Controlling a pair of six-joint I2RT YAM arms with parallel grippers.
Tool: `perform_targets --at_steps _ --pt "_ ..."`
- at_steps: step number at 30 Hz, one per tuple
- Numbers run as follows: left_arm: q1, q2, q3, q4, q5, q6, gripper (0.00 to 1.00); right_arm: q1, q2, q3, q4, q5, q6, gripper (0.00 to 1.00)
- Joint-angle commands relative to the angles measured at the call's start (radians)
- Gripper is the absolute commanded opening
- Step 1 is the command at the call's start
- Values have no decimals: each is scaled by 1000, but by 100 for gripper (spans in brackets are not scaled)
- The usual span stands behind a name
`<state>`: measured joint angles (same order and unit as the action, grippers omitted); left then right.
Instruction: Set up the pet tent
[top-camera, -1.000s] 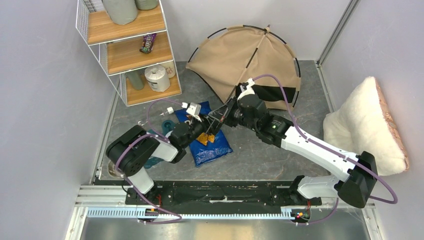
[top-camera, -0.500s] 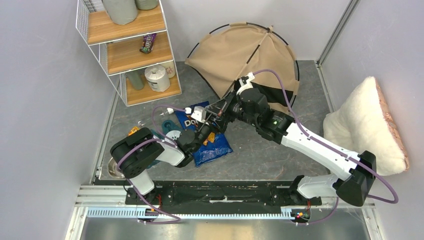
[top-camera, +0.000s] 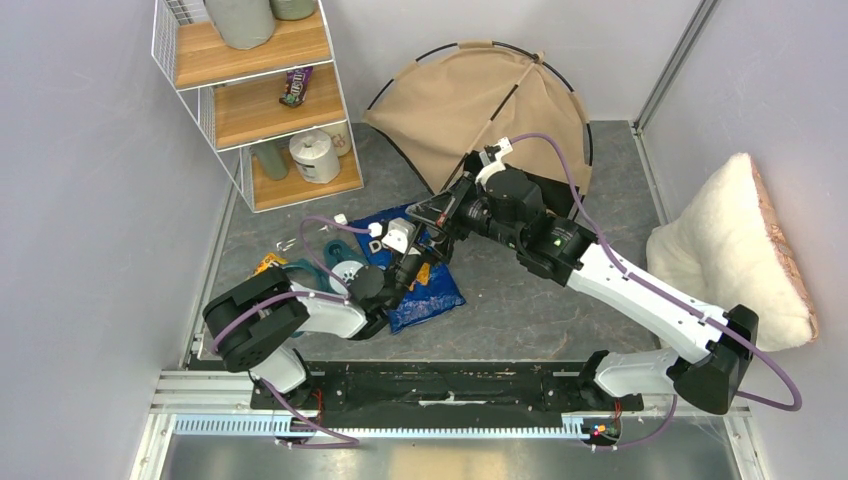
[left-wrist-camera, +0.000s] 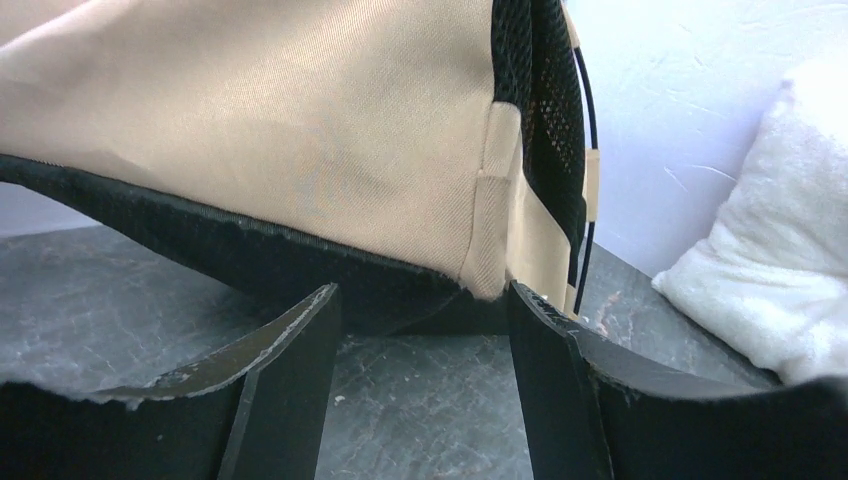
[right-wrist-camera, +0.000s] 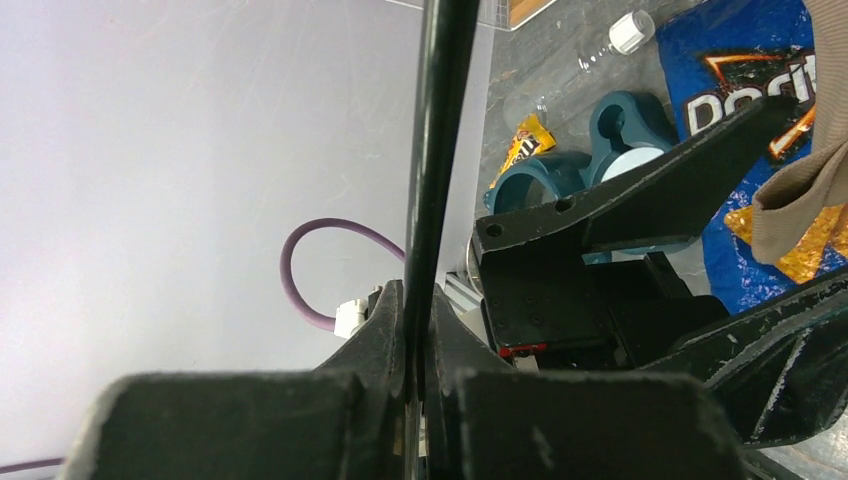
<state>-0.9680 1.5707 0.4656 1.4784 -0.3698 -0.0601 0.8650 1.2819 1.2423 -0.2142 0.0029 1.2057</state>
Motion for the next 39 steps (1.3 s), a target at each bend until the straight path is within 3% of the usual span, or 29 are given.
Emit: perform_targets --at_steps 1,6,10,12,20,34,36,39 --pt "-31 -15 61 77 16 172 68 -16 -4 46 48 26 23 0" --pt "-31 9 94 77 -17 216 66 -21 -8 51 50 2 37 0" --pt "-30 22 110 77 -24 233 46 -27 -13 48 50 0 42 0" --pt "-31 30 112 77 -25 226 41 -29 -13 47 50 -1 43 0" --pt "-31 61 108 77 -15 208 47 -32 -8 46 51 0 45 0" --pt "-31 96 116 76 8 199 45 -37 -6 39 54 -29 41 0" --pt "-30 99 117 76 14 196 38 -37 -5 40 54 -29 39 0" --pt "-31 94 115 76 17 200 19 -37 -5 35 53 -30 30 0"
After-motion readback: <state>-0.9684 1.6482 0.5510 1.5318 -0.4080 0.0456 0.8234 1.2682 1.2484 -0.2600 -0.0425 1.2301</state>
